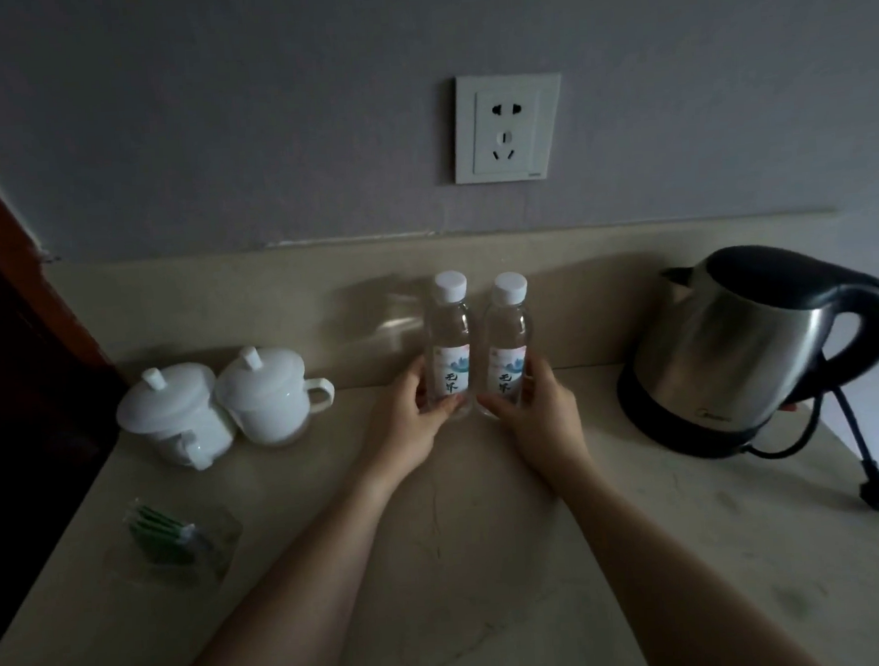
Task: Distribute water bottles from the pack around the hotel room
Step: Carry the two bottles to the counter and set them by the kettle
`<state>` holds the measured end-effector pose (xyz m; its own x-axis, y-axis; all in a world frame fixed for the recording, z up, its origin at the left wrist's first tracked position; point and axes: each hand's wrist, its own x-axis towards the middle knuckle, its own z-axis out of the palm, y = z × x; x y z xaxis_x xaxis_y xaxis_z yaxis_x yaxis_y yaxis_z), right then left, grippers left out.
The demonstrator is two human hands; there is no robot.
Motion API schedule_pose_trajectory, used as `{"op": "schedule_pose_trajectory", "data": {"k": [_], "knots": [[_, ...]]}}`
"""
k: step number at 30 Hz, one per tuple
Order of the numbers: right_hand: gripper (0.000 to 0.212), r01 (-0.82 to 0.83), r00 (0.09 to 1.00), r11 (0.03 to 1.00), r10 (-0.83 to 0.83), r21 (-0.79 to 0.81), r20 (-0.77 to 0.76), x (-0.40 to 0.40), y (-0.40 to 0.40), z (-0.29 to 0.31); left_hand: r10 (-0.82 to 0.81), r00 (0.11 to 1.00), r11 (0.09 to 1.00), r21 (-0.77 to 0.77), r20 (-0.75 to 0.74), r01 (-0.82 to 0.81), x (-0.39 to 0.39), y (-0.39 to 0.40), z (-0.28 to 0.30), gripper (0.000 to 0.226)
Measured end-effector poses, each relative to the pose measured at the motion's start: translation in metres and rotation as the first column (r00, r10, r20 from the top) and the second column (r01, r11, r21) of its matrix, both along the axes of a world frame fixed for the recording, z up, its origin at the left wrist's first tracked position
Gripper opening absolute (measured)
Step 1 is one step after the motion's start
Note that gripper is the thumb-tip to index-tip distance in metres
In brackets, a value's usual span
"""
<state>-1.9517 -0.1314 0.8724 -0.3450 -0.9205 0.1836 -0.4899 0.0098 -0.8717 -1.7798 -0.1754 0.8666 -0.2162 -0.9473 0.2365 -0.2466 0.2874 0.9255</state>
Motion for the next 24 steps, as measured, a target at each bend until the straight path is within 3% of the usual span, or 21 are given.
{"op": "schedule_pose_trajectory", "data": {"k": [12, 15, 18, 20, 22, 24], "knots": [[0.043, 0.004, 1.000, 1.000, -0.005, -0.025, -0.016, 0.001, -0.016, -0.003, 0.112, 0.994, 0.987, -0.110, -0.016, -0.113, -0.005, -0.014, -0.022, 0.050], [0.046, -0.035, 0.999, 0.999, 0.034, -0.030, -0.028, -0.002, -0.018, -0.005, 0.115, 0.993, 0.993, -0.035, -0.022, -0.116, -0.008, -0.009, -0.018, 0.052], [0.063, -0.094, 0.995, 0.996, 0.094, -0.005, 0.015, -0.004, -0.015, -0.004, 0.182, 0.983, 0.982, 0.052, 0.001, -0.182, -0.009, 0.002, -0.017, 0.068], [0.079, -0.065, 0.997, 0.997, 0.066, -0.037, 0.047, -0.004, -0.002, 0.003, 0.337, 0.941, 0.940, 0.038, 0.037, -0.338, -0.005, 0.019, -0.009, 0.081], [0.073, 0.033, 0.999, 0.990, -0.029, -0.139, 0.030, -0.002, 0.019, 0.018, 0.459, 0.888, 0.887, -0.055, 0.014, -0.458, 0.000, 0.048, 0.013, 0.057], [0.044, 0.044, 0.997, 0.950, -0.020, -0.310, 0.080, 0.015, 0.042, 0.045, 0.522, 0.853, 0.840, -0.165, -0.014, -0.517, 0.011, 0.085, 0.043, 0.034]]}}
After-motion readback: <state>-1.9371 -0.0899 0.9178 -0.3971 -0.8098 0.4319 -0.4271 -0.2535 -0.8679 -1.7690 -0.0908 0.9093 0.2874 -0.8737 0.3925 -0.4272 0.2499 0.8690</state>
